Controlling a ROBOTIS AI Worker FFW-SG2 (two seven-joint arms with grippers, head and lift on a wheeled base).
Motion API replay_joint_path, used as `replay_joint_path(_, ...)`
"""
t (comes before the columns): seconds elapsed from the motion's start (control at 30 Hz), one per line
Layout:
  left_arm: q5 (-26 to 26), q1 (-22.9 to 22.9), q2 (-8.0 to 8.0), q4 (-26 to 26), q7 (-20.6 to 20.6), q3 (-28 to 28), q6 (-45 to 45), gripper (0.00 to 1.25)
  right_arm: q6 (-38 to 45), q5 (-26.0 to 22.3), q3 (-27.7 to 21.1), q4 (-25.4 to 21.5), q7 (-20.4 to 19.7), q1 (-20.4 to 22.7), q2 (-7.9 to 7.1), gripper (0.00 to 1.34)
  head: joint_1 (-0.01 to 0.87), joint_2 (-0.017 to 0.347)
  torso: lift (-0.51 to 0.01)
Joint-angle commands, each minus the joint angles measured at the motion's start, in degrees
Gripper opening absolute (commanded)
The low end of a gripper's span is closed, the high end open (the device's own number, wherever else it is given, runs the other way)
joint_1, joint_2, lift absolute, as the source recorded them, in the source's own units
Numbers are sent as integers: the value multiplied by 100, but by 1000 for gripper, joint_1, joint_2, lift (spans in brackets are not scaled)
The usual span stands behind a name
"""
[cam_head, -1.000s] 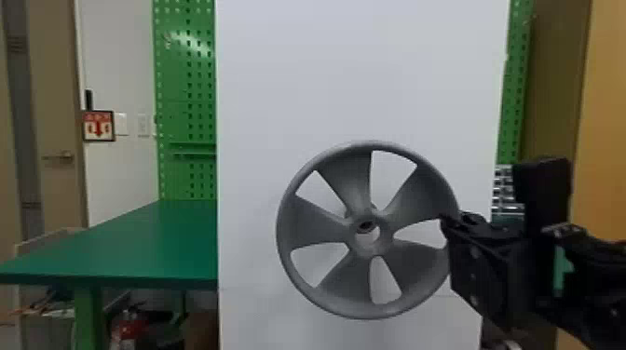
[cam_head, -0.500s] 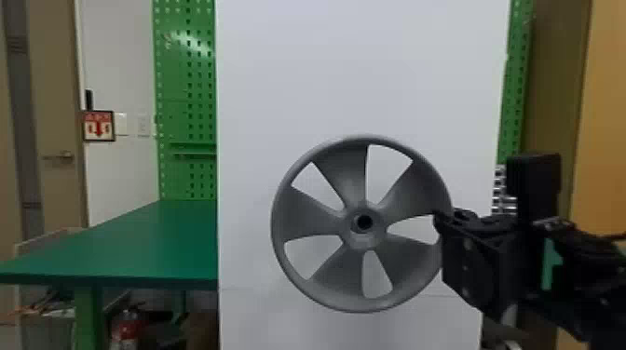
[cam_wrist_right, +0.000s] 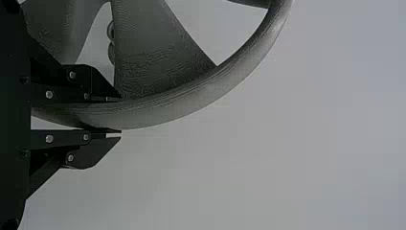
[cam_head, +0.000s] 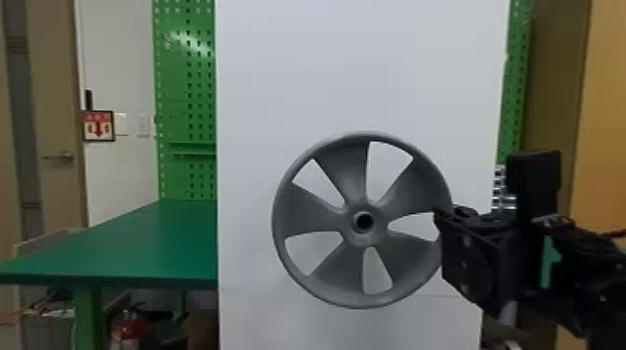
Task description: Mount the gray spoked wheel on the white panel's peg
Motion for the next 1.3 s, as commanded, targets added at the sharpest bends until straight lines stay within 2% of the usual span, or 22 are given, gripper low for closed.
replay_joint_path(0.0,0,-2,1,0,0,-3,0,752,-2,4,0,1,-3,-14,-15,114,123,-8,-397)
replay_joint_path(0.4,-9,-10,1,0,0,-11,0,752,-81,-5,-35,89,-38,-23,-15,114,123,-8,-397)
replay_joint_path(1.27,0,-19,18,0,0,-47,0,752,-494,-32,-61,871,-56,-278,-59,114,123,-8,-397)
